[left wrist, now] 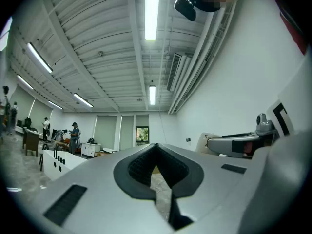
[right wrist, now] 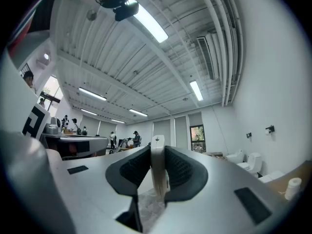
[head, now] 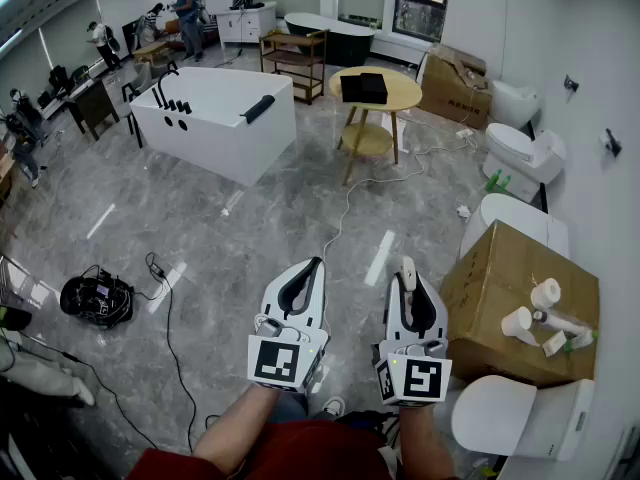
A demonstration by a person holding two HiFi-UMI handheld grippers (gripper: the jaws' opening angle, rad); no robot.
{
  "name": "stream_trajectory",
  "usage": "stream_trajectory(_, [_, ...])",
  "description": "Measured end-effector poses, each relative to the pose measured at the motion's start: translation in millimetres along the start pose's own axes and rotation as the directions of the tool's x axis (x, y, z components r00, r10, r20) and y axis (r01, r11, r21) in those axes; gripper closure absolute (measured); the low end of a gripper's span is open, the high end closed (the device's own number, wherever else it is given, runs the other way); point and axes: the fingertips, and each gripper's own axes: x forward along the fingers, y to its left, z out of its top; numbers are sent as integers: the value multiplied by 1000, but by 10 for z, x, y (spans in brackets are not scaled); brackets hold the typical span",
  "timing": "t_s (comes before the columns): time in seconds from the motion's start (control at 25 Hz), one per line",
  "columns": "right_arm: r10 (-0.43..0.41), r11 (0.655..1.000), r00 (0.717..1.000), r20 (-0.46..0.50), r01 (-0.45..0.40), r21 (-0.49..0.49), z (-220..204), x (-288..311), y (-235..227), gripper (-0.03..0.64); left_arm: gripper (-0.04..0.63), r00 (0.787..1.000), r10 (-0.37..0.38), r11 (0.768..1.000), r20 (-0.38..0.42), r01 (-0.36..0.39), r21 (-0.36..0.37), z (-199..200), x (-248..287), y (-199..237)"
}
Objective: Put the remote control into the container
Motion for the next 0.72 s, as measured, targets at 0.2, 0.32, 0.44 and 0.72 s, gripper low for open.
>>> stream_trajectory(0.2, [-11,1000,1000,-13,12,8,-20,-43,-109,508,580,997,-32,999,65,34,-19,63,47,-167])
stream_trajectory(0.32, [-9,1000,1000,-13,9,7,-33,-8,-124,508,580,996,-30,999,85,33,-34,59,92,-180])
stream_trajectory(0.44, [-4,1000,1000,-15,4,7,-60,83,-131,508,580,996,-31,999,89,34,-37,38,174,-143])
stream_trajectory(0.72, [-19,1000,999,-44,19,0,-246,524,-95,508,580,997,-44,997,55,47,-53,-157,514,155])
